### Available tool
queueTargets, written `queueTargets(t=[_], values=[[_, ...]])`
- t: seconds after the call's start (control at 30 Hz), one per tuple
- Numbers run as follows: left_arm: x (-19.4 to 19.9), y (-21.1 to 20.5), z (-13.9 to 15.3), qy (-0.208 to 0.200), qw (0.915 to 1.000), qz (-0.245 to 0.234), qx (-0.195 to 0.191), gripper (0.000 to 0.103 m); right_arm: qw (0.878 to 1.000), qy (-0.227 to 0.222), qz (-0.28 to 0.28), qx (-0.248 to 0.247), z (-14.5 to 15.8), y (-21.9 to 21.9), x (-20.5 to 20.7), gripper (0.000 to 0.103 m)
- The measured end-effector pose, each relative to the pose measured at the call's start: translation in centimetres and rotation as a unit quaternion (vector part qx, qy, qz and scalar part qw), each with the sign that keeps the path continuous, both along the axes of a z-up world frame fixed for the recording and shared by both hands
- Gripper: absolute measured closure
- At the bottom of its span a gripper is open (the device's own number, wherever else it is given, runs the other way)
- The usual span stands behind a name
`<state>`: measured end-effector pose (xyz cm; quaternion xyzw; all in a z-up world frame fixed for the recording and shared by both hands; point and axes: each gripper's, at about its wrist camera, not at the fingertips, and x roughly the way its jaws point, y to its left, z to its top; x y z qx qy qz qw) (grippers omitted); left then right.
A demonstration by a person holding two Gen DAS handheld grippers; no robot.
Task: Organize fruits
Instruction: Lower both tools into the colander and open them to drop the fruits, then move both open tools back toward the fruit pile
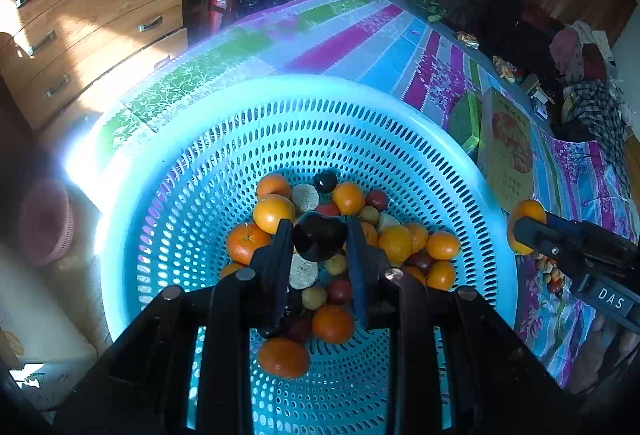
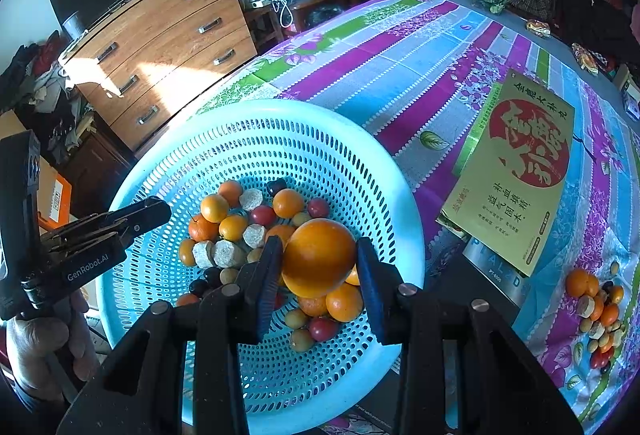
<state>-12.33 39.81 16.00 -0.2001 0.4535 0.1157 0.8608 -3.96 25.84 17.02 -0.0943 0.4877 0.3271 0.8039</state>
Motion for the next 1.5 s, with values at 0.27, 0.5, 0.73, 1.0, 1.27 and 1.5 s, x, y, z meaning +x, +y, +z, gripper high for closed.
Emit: queueTargets(t=[0.27, 0.5, 0.73, 1.0, 1.27, 1.5], values=[[0.3, 0.0, 0.0, 0.001, 1.0000, -0.001, -0.003, 0.076, 1.000, 0.004, 0.002, 0.001, -0.1, 0.0, 0.0, 0.062], [0.3, 0.1, -0.3, 0.003, 1.0000, -0.003, -0.007, 0.076, 1.000, 0.004, 0.003, 0.000, -0.2, 0.0, 0.0, 0.062], [0.5, 0.0, -0.6, 0.010, 0.9999, -0.004, -0.005, 0.075, 1.000, 0.003, 0.001, 0.000, -0.4, 0.0, 0.1, 0.060], [0.4, 0.0, -0.6, 0.009, 1.0000, 0.002, -0.001, 0.051, 1.000, -0.004, -0.001, -0.001, -0.2, -0.3, 0.1, 0.051], [-0.1, 0.0, -0.2, 0.005, 0.9999, 0.011, 0.004, 0.040, 1.000, -0.014, -0.007, 0.000, 0.3, -0.8, -0.1, 0.047], [-0.1, -1.4, 0.5, 0.000, 1.0000, 0.003, 0.007, 0.037, 1.000, -0.022, -0.014, 0.007, 0.9, -2.1, -0.6, 0.039]])
